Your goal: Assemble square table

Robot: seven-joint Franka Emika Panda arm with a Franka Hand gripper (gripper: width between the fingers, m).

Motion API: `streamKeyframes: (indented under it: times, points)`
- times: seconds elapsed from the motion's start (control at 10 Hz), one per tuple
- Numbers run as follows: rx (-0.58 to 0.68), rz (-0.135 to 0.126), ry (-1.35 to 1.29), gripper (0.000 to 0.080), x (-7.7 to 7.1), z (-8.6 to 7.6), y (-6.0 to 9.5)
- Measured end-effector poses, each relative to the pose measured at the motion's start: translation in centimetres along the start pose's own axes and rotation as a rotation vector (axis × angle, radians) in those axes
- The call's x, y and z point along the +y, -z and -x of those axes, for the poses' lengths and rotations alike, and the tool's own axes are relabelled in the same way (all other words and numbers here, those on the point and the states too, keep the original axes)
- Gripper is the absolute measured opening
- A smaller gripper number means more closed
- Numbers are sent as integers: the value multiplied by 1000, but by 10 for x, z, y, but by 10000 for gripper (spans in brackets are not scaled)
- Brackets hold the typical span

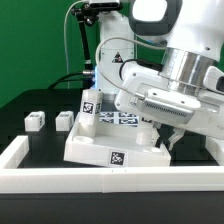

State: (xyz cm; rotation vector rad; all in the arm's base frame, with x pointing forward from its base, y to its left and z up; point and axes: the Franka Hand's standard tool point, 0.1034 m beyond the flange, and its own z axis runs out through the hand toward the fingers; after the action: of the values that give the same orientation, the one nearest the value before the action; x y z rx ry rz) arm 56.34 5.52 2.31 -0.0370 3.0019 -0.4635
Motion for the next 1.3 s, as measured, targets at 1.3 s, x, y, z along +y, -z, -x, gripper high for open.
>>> streamKeyframes:
  times: [1.3]
  points:
    - [9,173,-210,64,13,10,-2]
